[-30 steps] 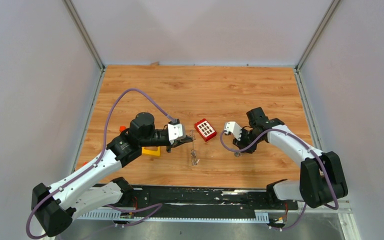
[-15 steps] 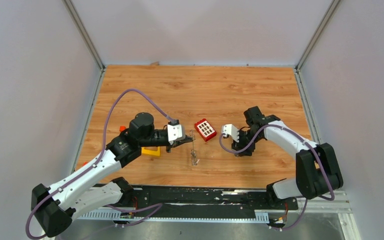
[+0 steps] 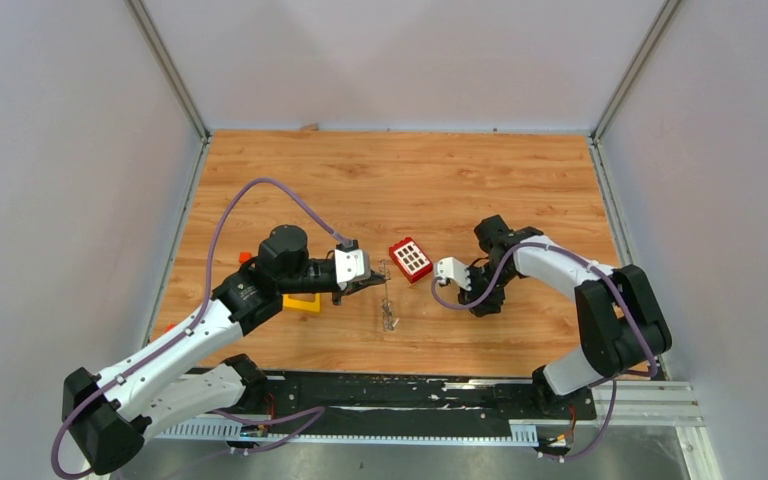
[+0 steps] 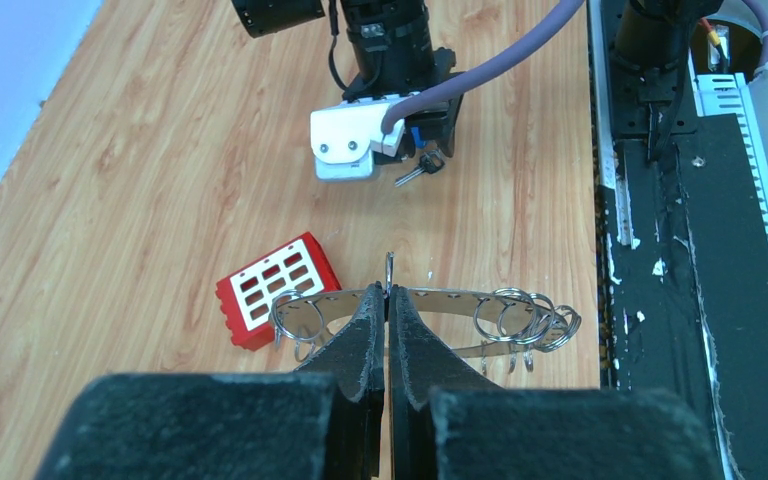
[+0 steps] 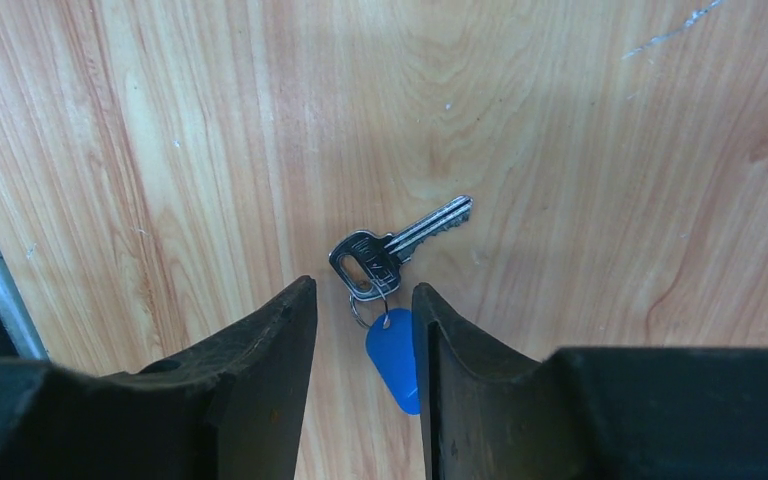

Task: Put the keys on the keyring

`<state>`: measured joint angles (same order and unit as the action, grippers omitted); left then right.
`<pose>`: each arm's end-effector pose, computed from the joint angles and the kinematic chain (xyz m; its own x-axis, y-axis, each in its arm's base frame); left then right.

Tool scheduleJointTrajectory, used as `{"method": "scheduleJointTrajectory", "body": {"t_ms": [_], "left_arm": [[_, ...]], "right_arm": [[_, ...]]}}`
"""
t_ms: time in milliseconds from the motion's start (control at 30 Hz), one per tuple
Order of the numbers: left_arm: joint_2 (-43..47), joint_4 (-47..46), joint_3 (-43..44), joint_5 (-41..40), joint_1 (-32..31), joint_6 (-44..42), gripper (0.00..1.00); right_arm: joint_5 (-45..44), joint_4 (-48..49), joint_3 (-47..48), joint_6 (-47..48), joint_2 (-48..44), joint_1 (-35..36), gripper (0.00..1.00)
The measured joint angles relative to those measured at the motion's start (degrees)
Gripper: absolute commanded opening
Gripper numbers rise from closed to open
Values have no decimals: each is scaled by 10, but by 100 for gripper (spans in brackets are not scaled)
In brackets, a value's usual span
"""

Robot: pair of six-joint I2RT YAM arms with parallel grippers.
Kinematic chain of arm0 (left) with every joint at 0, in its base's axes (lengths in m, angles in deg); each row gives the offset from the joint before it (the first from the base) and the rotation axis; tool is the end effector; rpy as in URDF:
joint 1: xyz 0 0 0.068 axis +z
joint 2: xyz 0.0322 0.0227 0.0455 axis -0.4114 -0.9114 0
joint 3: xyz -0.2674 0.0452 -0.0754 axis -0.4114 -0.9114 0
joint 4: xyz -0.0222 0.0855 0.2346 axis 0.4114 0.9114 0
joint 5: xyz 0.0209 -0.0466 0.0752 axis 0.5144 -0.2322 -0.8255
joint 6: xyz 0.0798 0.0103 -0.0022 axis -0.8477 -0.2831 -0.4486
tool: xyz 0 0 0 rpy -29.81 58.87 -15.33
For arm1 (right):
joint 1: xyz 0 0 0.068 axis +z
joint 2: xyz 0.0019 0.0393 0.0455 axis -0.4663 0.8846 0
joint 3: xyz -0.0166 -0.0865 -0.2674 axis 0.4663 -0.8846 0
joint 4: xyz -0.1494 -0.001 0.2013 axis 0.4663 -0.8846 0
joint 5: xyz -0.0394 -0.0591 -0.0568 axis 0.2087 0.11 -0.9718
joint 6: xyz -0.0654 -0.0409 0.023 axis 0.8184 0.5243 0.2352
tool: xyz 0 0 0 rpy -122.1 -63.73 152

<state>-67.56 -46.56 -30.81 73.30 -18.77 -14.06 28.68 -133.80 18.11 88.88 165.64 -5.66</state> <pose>0.1290 -0.1764 0.3088 0.1210 0.2637 -0.9570 0.9791 0.1270 0.1588 0.2047 0.1138 0.1501 -0.0250 -0.9204 -0.3901 -0.9926 -0.0235 0.1191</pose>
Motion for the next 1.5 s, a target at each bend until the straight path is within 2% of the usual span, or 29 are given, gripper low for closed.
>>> {"method": "scheduleJointTrajectory", "body": {"t_ms": [267, 433, 533, 800, 1267, 1500], "left_arm": [[0, 2, 0, 0, 0, 0, 0], [0, 4, 0, 0, 0, 0, 0], [0, 4, 0, 0, 0, 0, 0], [0, 4, 0, 0, 0, 0, 0], [0, 6, 0, 0, 0, 0, 0], [0, 6, 0, 0, 0, 0, 0]], "right_arm": [[-20, 3, -11, 4, -3, 5, 30], [-35, 7, -23, 4, -17, 5, 21], [-36, 8, -26, 3, -19, 5, 11], [-39, 16, -29, 2, -25, 5, 0], [-35, 3, -13, -25, -68, 5, 7], [-47, 34, -15, -68, -57, 5, 17]]}}
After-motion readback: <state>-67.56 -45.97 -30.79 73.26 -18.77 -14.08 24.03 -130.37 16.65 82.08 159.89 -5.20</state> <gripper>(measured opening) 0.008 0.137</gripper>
